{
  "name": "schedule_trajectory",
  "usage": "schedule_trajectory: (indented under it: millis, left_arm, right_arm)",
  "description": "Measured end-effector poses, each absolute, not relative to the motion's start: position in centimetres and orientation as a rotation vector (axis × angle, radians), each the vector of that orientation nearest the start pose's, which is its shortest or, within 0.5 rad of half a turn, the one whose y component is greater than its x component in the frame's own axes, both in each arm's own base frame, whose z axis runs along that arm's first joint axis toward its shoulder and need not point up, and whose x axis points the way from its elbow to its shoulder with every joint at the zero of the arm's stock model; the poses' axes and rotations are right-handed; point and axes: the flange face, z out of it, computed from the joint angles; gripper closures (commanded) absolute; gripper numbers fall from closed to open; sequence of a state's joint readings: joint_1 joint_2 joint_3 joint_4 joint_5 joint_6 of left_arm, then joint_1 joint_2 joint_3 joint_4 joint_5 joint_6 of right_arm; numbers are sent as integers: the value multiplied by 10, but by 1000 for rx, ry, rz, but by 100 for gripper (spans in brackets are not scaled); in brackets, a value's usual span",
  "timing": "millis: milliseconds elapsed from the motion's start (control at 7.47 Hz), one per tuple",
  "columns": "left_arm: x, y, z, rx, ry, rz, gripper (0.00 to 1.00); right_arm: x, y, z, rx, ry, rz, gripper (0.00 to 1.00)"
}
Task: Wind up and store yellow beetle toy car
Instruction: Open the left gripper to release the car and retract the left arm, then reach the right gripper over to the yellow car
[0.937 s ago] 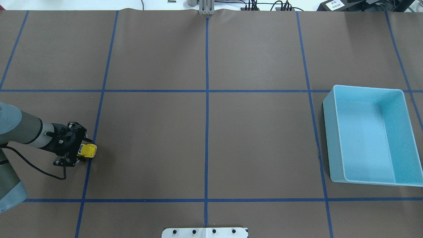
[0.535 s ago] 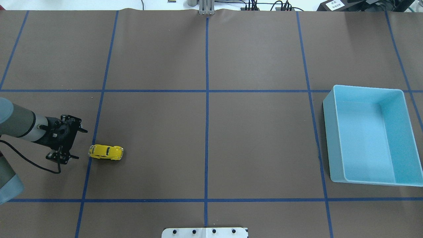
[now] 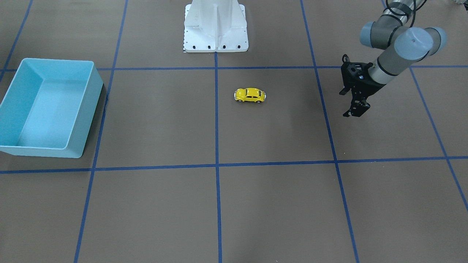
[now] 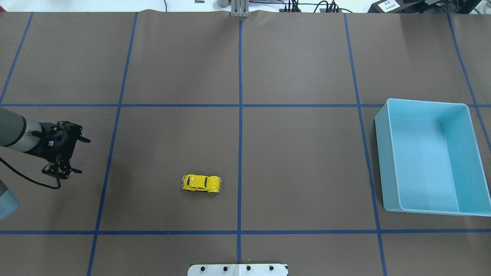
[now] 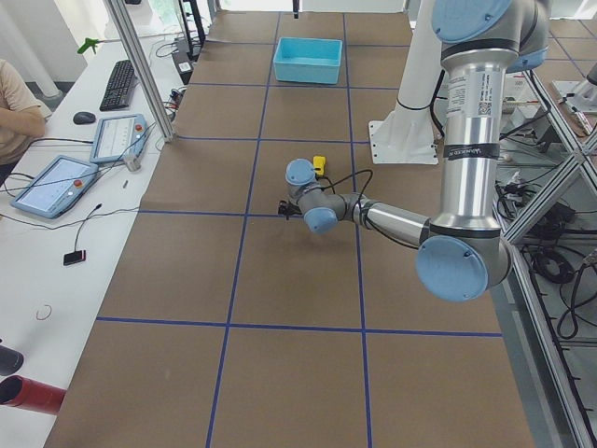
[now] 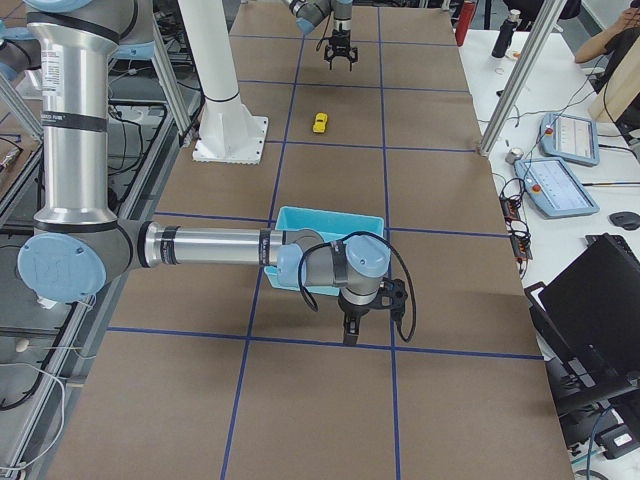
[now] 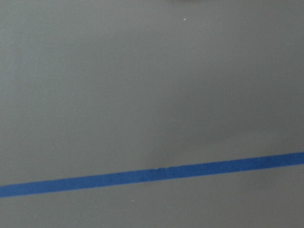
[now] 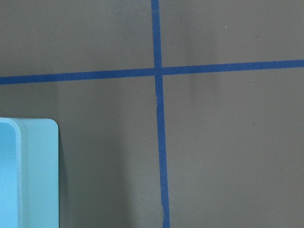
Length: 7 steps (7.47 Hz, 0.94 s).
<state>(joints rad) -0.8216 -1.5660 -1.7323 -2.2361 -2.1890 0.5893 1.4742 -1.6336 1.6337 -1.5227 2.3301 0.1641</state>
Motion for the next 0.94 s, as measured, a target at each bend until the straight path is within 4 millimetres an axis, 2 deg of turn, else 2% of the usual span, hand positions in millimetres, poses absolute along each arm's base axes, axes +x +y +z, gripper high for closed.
schedule_trajectory:
  millis: [268, 401, 669, 937]
  left_arm:
    - [243, -461, 516, 713, 700, 1336, 0]
    - [210, -479, 521, 636, 694, 1215, 0]
    - [141, -503, 534, 464, 706, 832, 0]
    - [66, -511, 555, 301, 743, 479, 0]
  right_arm:
    - [18, -477, 650, -42, -757, 39, 0]
    - [14, -479, 648, -39, -755, 28, 0]
    - [-1, -490, 634, -22, -753, -11, 0]
    - [-39, -521, 605, 15, -741, -102, 0]
